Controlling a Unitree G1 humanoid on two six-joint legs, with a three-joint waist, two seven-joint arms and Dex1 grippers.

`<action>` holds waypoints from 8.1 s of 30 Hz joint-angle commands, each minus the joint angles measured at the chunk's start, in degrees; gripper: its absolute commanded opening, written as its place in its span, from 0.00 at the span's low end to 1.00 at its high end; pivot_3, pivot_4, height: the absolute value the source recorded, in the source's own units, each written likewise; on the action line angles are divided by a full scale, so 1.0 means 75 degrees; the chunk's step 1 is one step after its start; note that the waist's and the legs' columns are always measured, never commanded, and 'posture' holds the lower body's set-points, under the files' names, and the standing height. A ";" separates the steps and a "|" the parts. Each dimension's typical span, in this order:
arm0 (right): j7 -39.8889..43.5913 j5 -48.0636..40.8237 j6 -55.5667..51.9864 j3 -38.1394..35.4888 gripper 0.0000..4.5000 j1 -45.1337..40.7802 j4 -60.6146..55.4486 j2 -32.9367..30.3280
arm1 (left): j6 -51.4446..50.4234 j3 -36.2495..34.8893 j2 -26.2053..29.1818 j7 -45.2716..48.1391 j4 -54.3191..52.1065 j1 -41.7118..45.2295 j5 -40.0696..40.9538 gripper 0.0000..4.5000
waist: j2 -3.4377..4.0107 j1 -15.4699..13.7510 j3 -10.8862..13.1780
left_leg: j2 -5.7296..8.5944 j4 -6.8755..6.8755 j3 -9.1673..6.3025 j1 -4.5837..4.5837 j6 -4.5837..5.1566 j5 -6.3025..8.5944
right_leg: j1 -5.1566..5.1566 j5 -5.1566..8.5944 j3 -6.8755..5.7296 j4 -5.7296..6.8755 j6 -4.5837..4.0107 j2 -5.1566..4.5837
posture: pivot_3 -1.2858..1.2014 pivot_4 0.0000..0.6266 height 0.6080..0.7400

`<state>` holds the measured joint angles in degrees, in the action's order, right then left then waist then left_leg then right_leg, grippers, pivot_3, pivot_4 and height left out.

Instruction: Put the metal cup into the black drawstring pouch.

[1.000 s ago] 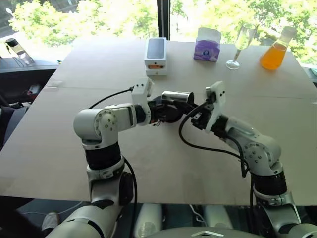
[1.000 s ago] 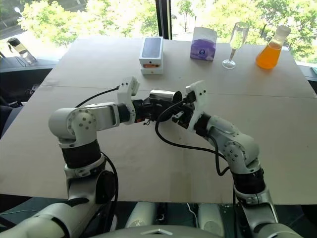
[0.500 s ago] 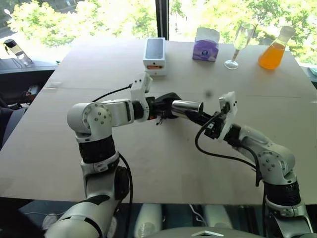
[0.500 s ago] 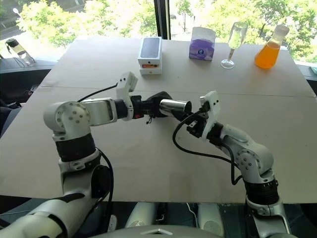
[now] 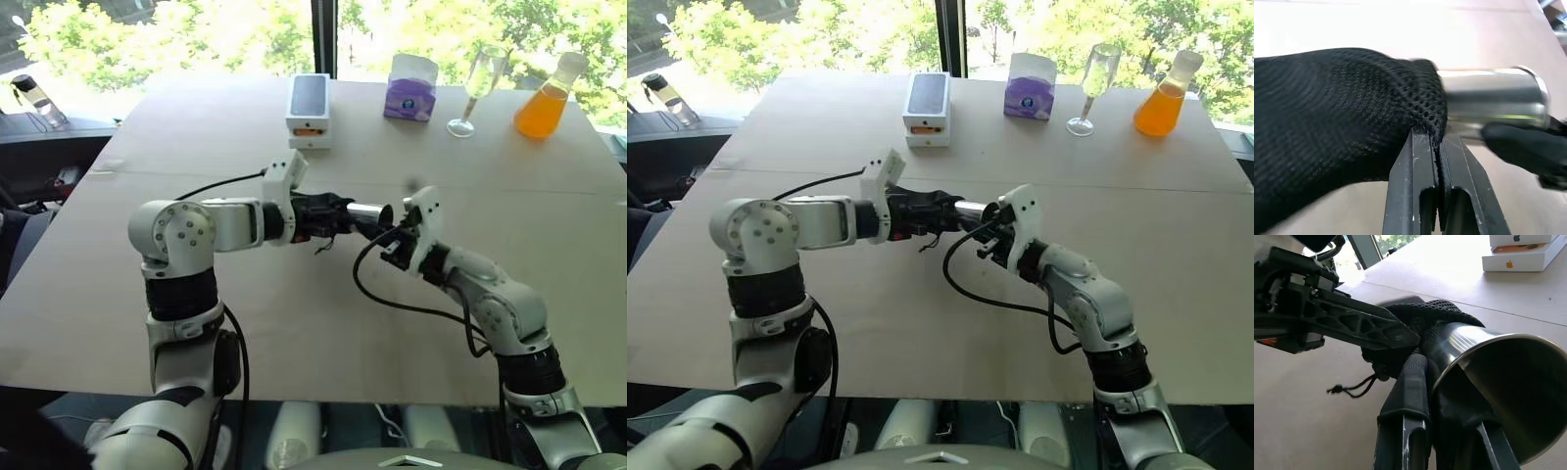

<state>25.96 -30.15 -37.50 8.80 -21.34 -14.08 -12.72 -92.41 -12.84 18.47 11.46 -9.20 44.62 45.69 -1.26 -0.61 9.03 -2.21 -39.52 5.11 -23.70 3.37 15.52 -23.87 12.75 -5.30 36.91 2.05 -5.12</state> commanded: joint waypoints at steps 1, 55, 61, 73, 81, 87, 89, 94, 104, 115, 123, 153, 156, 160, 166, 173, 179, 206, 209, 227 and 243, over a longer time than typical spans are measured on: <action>0.0420 -0.0221 0.0175 0.0125 0.02 0.0047 -0.0398 0.0139 | -0.0012 0.0078 0.0099 0.0031 -0.0139 0.0086 0.0425 0.00 | 0.0000 0.0008 0.0000 | 0.0000 0.0000 0.0000 0.0001 0.0000 0.0000 | 0.0000 0.0000 0.0000 0.0000 0.0000 0.0001 | 0.52 0.24 0.98; 0.1646 0.0379 0.1916 0.0749 0.02 -0.0514 0.0576 0.1452 | 0.0231 -0.1558 -0.0600 -0.0652 0.1080 0.0908 0.2673 0.00 | 0.0015 0.0188 0.0009 | 0.0005 0.0016 -0.0003 0.0005 -0.0018 -0.0011 | -0.0004 -0.0001 0.0002 0.0003 -0.0001 0.0007 | 0.52 0.24 0.98; 0.1946 0.1330 0.2556 0.1140 0.02 -0.0732 0.0951 0.1034 | 0.0128 -0.1530 -0.0810 -0.0528 0.1372 0.1341 0.2829 0.00 | 0.0015 0.0180 0.0009 | 0.0005 0.0016 -0.0006 0.0002 -0.0019 -0.0011 | -0.0003 0.0000 -0.0003 0.0000 -0.0001 0.0006 | 0.52 0.24 0.98; 0.1864 0.4998 0.6080 0.2386 0.02 -0.1804 0.2613 -0.0260 | 0.0056 -0.0269 -0.0040 -0.0044 0.0288 0.0166 0.3506 0.00 | 0.0022 0.0187 0.0014 | 0.0003 0.0019 -0.0005 0.0009 -0.0027 -0.0016 | -0.0004 0.0000 0.0000 0.0002 -0.0001 0.0001 | 0.52 0.24 0.98; 0.2211 0.3932 0.5855 0.1698 0.02 -0.1504 0.2469 0.0076 | 0.1907 0.0217 0.0511 0.0939 -0.0338 -0.0881 0.2170 0.00 | 0.0023 0.0186 0.0015 | 0.0000 0.0023 -0.0007 0.0007 -0.0035 -0.0020 | -0.0002 0.0000 -0.0006 -0.0005 -0.0003 0.0002 | 0.52 0.24 0.98; 0.2608 0.2583 0.4660 0.1331 0.02 -0.1157 0.1840 0.0582 | 0.3065 0.0388 0.0807 0.1560 0.0188 -0.1001 0.1287 0.00 | 0.0025 0.0183 0.0016 | 0.0000 0.0021 -0.0014 0.0011 -0.0034 -0.0020 | 0.0011 0.0000 -0.0011 -0.0007 -0.0003 0.0002 | 0.52 0.24 0.98; 0.2593 0.2391 0.4451 0.1257 0.02 -0.1119 0.1686 0.0675 | 0.3217 0.0446 0.0911 0.1720 0.0257 -0.1008 0.1149 0.00 | 0.0028 0.0185 0.0018 | 0.0000 0.0022 -0.0016 0.0011 -0.0034 -0.0020 | 0.0010 0.0000 -0.0012 -0.0007 -0.0003 0.0004 | 0.52 0.24 0.98; 0.2637 0.3408 0.4963 0.1751 0.02 -0.1286 0.1809 0.0255 | 0.3457 0.0467 0.1036 0.1819 0.0685 -0.0717 0.0778 0.00 | 0.0033 0.0163 0.0021 | 0.0000 0.0023 -0.0016 0.0010 -0.0034 -0.0020 | 0.0008 0.0000 -0.0014 -0.0007 -0.0003 0.0006 | 0.52 0.24 0.98; 0.2583 0.4247 0.6006 0.2031 0.02 -0.1793 0.2935 0.0226 | 0.2689 0.0088 0.0175 0.1501 0.1033 0.0237 0.1190 0.00 | 0.0033 0.0207 0.0024 | 0.0000 0.0024 -0.0016 0.0008 -0.0033 -0.0020 | 0.0007 0.0000 -0.0013 -0.0010 -0.0002 0.0007 | 0.52 0.24 0.98; 0.2070 0.1575 0.3423 0.0052 0.02 -0.1190 0.2875 0.1586 | 0.1473 -0.1086 0.0195 0.1152 0.0599 -0.0097 0.2306 0.00 | 0.0036 0.0169 0.0026 | 0.0003 0.0021 -0.0030 0.0001 -0.0034 -0.0021 | 0.0011 -0.0001 -0.0024 -0.0011 -0.0002 -0.0004 | 0.52 0.24 0.98; 0.1899 0.0748 0.2761 -0.0408 0.02 -0.1149 0.2842 0.1858 | 0.1459 -0.0582 0.0662 0.1621 -0.1017 -0.1066 0.2690 0.00 | 0.0041 0.0227 0.0029 | -0.0002 0.0028 -0.0028 0.0007 -0.0036 -0.0021 | 0.0008 0.0000 -0.0016 -0.0006 -0.0003 0.0003 | 0.52 0.24 0.98; 0.1386 0.2398 0.2882 0.1114 0.02 -0.0382 0.1772 0.0762 | 0.2310 -0.0661 0.0392 0.1286 0.1747 -0.1350 0.2077 0.00 | 0.0047 0.0190 0.0031 | -0.0001 0.0029 -0.0018 0.0001 -0.0034 -0.0020 | -0.0006 0.0000 -0.0011 -0.0002 -0.0003 0.0010 | 0.52 0.24 0.98; 0.1701 0.2939 0.3739 0.1528 0.02 -0.0586 0.2446 0.0724 | 0.2257 -0.0696 0.0309 0.1031 0.1700 -0.1300 0.2041 0.00 | 0.0047 0.0192 0.0031 | 0.0000 0.0028 -0.0017 0.0003 -0.0034 -0.0021 | -0.0005 0.0000 -0.0010 -0.0003 -0.0003 0.0007 | 0.52 0.24 0.98; 0.1869 0.3886 0.5333 0.2070 0.02 -0.0899 0.3542 0.0565 | 0.2140 -0.0690 0.0217 0.0795 0.1517 -0.1059 0.2145 0.00 | 0.0047 0.0186 0.0031 | 0.0000 0.0027 -0.0020 0.0003 -0.0034 -0.0021 | -0.0002 0.0000 -0.0012 -0.0004 -0.0003 0.0007 | 0.52 0.24 0.98; 0.1599 0.4650 0.6878 0.2142 0.02 -0.1351 0.4296 0.0580 | 0.1575 -0.1025 -0.0362 0.0270 0.1509 -0.0208 0.2947 0.00 | 0.0044 0.0192 0.0032 | 0.0000 0.0027 -0.0020 0.0004 -0.0035 -0.0021 | -0.0002 0.0000 -0.0012 -0.0004 -0.0003 0.0006 | 0.52 0.24 0.98; 0.0594 0.6291 0.8229 0.2418 0.02 -0.2093 0.5131 0.0389 | 0.0585 -0.1177 -0.0956 -0.0472 0.1221 0.0229 0.4188 0.00 | 0.0044 0.0207 0.0033 | -0.0001 0.0029 -0.0019 0.0008 -0.0040 -0.0024 | 0.0001 0.0000 -0.0011 -0.0004 -0.0003 0.0002 | 0.52 0.24 0.98; -0.0098 0.5574 0.8093 0.1534 0.02 -0.2238 0.5435 0.0935 | 0.0218 -0.1258 -0.0713 -0.1063 0.0920 -0.0561 0.4809 0.00 | 0.0044 0.0232 0.0033 | -0.0002 0.0028 -0.0024 0.0011 -0.0045 -0.0027 | 0.0005 0.0000 -0.0012 -0.0004 -0.0003 0.0000 | 0.52 0.24 0.98; 0.1624 0.0272 0.3686 -0.0579 0.02 -0.1452 0.3904 0.2061 | 0.2957 0.0217 0.1996 -0.0984 -0.0500 -0.2318 0.5999 0.00 | 0.0050 0.0187 0.0036 | 0.0003 0.0028 -0.0046 0.0008 -0.0047 -0.0028 | 0.0015 -0.0001 -0.0025 -0.0004 -0.0008 0.0000 | 0.52 0.24 0.98; 0.1466 0.0149 0.3534 -0.0752 0.02 -0.1574 0.3984 0.2064 | 0.3352 0.0491 0.2308 -0.0072 -0.0538 -0.2109 0.4921 0.00 | 0.0053 0.0175 0.0037 | 0.0006 0.0030 -0.0044 0.0008 -0.0047 -0.0028 | 0.0014 -0.0001 -0.0034 -0.0004 -0.0008 0.0004 | 0.52 0.24 0.98; 0.1578 0.3110 0.3454 0.1219 0.02 -0.0351 0.0997 -0.0448 | 0.3753 0.0137 0.0837 -0.0090 0.1197 -0.0925 0.3031 0.00 | 0.0061 0.0199 0.0043 | -0.0001 0.0046 -0.0019 -0.0001 -0.0045 -0.0027 | -0.0014 0.0001 -0.0014 -0.0008 -0.0004 0.0011 | 0.52 0.24 0.98; 0.1708 0.1129 0.2401 0.0166 0.02 -0.0485 0.1612 0.0892 | 0.1409 -0.0500 0.1570 -0.1298 0.2194 -0.0754 0.5834 0.00 | 0.0058 0.0172 0.0045 | -0.0001 0.0032 -0.0037 0.0001 -0.0045 -0.0028 | -0.0001 0.0000 -0.0023 -0.0002 -0.0004 0.0008 | 0.52 0.24 0.98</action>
<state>39.31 -15.63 -15.64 14.18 -23.89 -1.15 -8.03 -80.27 -15.66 28.32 0.40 6.79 38.92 87.18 -0.82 0.68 9.36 -2.21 -39.28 4.84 -23.69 3.03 15.31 -23.88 12.74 -5.48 36.89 2.02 -5.07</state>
